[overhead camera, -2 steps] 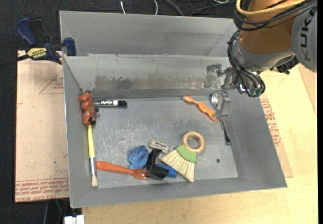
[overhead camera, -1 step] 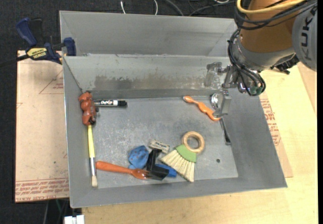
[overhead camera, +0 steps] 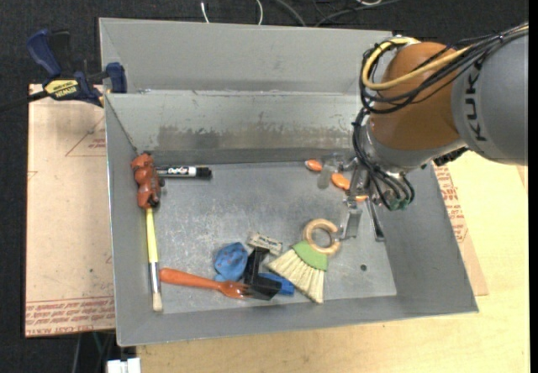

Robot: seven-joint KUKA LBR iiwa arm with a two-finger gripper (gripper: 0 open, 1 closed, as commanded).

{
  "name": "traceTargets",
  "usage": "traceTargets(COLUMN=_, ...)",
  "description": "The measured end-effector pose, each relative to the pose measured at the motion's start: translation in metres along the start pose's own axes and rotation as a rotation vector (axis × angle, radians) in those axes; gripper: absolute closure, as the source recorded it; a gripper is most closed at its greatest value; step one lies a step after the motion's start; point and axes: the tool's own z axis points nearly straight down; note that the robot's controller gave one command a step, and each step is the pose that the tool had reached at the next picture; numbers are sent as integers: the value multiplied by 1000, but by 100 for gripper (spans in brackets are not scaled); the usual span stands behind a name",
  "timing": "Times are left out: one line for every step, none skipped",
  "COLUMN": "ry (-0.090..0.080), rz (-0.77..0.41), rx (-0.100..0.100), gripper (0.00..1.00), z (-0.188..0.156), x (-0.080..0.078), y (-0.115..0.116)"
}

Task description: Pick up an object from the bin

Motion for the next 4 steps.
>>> traceTargets(ry=-6, rz=-209, rx=2, gripper=0, z=8, x=68, y=52)
traceTargets(ry=-2, rz=-191, rx=0, gripper=0, z=49, x=73, y=74)
traceTargets(ry=-23, rz=-199, rx=0, gripper=0, z=92, x=76, y=60)
traceTargets(ry=-9, rz=-37, rx=-2, gripper=100, z=93, x=74, y=60)
